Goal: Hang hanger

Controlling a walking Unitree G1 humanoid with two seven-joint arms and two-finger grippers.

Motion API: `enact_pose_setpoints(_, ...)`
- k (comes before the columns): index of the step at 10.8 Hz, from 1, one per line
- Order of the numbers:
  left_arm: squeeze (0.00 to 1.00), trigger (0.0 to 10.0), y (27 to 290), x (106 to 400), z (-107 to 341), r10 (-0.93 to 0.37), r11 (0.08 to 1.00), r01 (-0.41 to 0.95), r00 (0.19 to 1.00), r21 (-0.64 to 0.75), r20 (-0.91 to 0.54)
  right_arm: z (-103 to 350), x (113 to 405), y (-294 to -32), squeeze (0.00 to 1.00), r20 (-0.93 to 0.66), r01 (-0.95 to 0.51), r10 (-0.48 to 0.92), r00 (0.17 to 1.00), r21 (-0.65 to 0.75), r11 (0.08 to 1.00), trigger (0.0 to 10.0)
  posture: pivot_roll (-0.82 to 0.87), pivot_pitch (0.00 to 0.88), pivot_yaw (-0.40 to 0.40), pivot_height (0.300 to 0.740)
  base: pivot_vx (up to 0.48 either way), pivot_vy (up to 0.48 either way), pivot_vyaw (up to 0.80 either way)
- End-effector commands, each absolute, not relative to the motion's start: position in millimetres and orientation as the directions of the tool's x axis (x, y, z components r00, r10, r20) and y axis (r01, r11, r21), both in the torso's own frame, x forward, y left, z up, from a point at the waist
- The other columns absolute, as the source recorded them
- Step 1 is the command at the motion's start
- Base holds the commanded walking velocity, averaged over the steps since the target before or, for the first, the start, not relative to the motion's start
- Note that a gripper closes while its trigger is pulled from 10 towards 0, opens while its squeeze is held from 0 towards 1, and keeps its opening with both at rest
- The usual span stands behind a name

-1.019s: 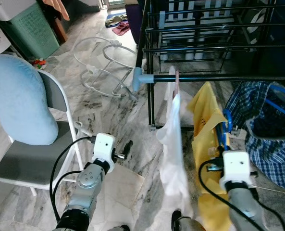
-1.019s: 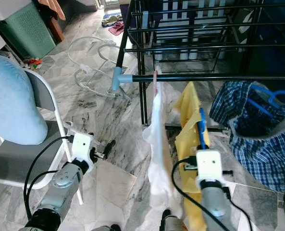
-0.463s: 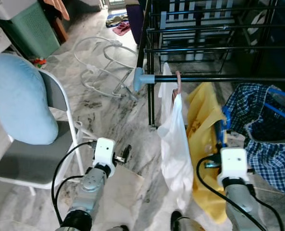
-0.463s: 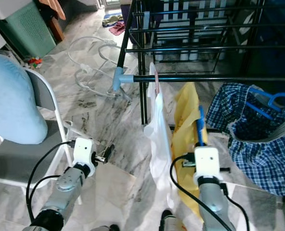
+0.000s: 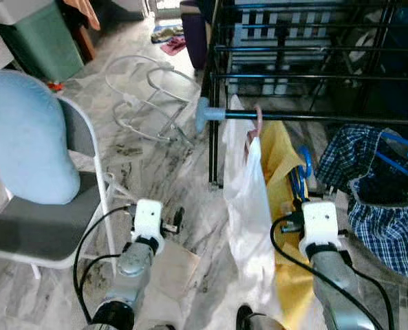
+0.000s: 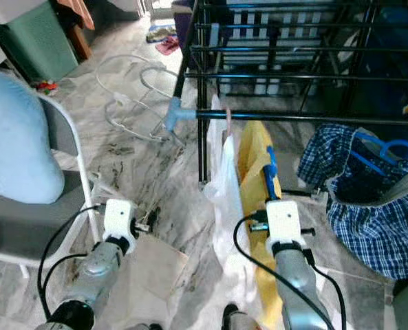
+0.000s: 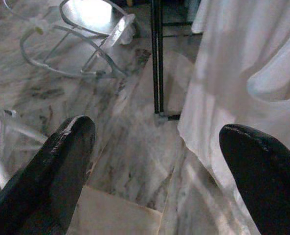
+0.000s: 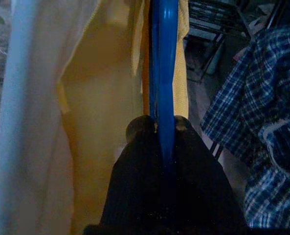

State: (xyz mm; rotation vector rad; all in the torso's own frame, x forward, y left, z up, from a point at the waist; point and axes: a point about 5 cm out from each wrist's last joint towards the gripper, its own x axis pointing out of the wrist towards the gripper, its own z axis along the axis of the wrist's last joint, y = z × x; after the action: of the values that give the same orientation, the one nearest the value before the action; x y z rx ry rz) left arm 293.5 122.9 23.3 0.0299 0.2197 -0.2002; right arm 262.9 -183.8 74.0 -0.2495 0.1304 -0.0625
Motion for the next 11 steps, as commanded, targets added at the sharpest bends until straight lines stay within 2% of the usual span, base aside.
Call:
enact_pose_setpoints(1,0.00,10.0,123.7,293.7,22.3,-0.192,0.979,0.202,0.955,0.025,-0.227,74.9,261.7,-186.2,0.00,-0.112,0.073,-0.100,0.989,-0.223,0.972,10.0,-0.16,0.060,0.040,0.740,-0.285,0.000,0.00)
enact_pose_setpoints(3,0.00,10.0,118.4,297.8,29.3,-0.215,0.975,0.223,0.955,0.015,-0.205,75.0,257.7,-188.6,0.00,-0.122,0.086,-0.114,0.986,-0.212,0.973,10.0,-0.17,0.075,0.036,0.740,-0.287,0.000,0.00)
enact_pose_setpoints(7,0.00,10.0,122.5,289.6,19.4,-0.212,0.975,0.222,0.944,0.012,-0.251,66.5,248.1,-190.2,0.00,-0.152,0.089,-0.124,0.981,-0.219,0.972,10.0,-0.19,0.092,0.075,0.740,-0.297,0.000,0.00)
enact_pose_setpoints(8,0.00,10.0,117.6,288.9,14.8,-0.240,0.967,0.253,0.932,0.013,-0.273,61.3,256.8,-200.7,0.00,-0.187,0.041,-0.087,0.979,-0.237,0.971,10.0,-0.17,0.000,0.038,0.740,-0.307,0.000,0.00)
enact_pose_setpoints(11,0.00,10.0,118.1,287.1,7.5,-0.159,0.987,0.158,0.938,-0.029,-0.307,55.1,273.6,-186.1,0.00,-0.222,-0.073,0.017,0.975,-0.245,0.967,10.0,-0.12,0.000,-0.010,0.740,-0.314,0.000,0.00)
